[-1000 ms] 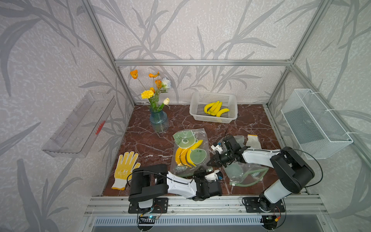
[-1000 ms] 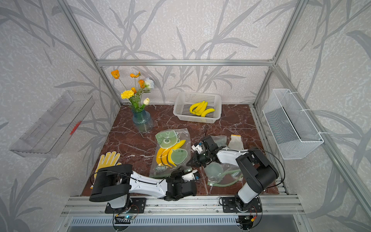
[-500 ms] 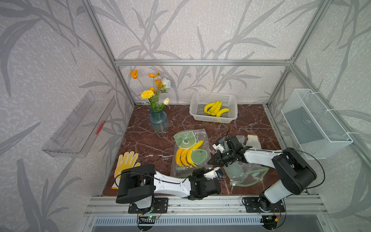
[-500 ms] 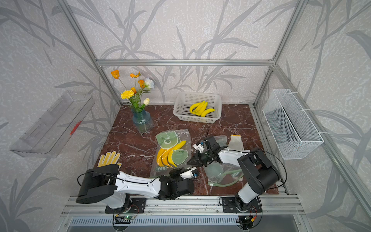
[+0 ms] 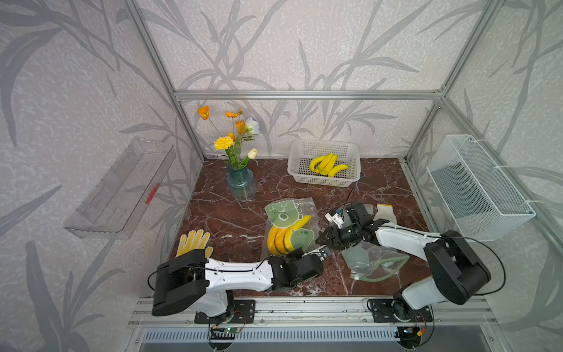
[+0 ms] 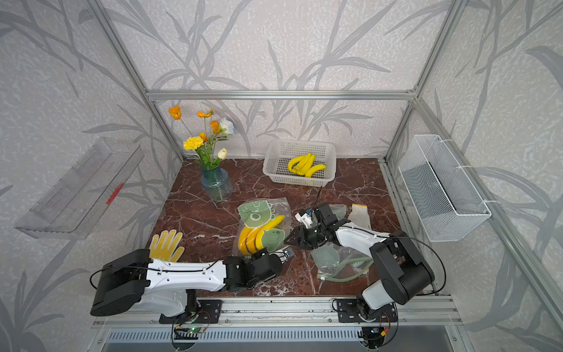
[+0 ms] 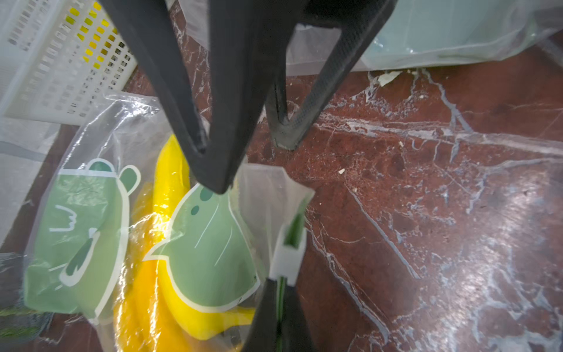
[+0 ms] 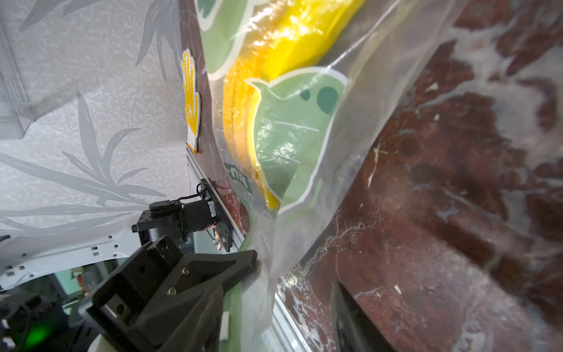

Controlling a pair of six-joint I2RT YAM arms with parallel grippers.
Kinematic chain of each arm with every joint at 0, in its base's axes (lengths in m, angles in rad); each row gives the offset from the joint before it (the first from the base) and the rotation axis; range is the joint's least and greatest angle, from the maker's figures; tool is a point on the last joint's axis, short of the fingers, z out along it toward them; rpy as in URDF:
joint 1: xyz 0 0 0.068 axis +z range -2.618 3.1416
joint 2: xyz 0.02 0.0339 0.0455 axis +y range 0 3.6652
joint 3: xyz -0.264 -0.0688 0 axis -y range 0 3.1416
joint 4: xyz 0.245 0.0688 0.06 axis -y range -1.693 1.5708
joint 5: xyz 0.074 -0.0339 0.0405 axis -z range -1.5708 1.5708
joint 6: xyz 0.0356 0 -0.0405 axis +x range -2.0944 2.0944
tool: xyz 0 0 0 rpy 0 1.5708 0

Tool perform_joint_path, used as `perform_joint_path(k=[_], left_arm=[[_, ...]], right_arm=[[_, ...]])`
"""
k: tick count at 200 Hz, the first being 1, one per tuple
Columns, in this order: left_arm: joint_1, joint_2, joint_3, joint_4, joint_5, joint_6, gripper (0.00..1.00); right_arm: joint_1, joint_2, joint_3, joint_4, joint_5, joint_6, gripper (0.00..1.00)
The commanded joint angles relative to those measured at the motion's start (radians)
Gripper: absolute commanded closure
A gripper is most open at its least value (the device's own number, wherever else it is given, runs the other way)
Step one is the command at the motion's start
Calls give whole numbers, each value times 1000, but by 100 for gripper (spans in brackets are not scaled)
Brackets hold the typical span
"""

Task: Open the zip-top bag and take out the banana
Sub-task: Pick up the zipper food storage bag at the center of the board.

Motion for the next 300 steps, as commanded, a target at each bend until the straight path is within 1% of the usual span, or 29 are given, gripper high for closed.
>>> perform_joint_path(k=[1, 30, 58, 76, 87, 108, 125, 150, 180, 214, 246, 288, 300], left_arm=[[41, -32, -4, 14, 167, 13, 100], [127, -69, -13, 35, 348, 5, 100], [227, -100, -26, 51, 516, -9, 100], [299, -105, -30, 60, 645, -21, 100], [331, -100, -28, 64, 699, -25, 100], [360, -73, -20, 69, 765, -18, 100], [381, -44, -12, 74, 813, -19, 100], [421, -17, -24, 147, 913, -55, 100], [436, -10, -20, 144, 939, -51, 100], [446, -33, -32, 165, 949, -61, 100], [454, -30, -25, 161, 960, -61, 100], [461, -29, -27, 164, 963, -63, 100], [464, -28, -27, 163, 963, -63, 100]], right_arm=[[-4, -127, -8, 35, 71, -195, 44], [-3, -238, -51, 97, 114, -420, 44], [-3, -250, -73, 105, 83, -629, 44], [-3, -228, -69, 131, 36, -672, 44], [-3, -215, -78, 176, -2, -678, 44], [-1, -181, -77, 214, -64, -722, 44], [-3, -160, -61, 182, -72, -770, 45], [-4, -143, -53, 157, -94, -810, 46], [-4, -112, -41, 148, -132, -822, 50], [-3, -88, -37, 135, -156, -828, 52], [-3, -56, -14, 111, -172, -842, 61], [-3, -53, -14, 102, -169, -847, 69], [-3, -53, -13, 94, -167, -849, 70]])
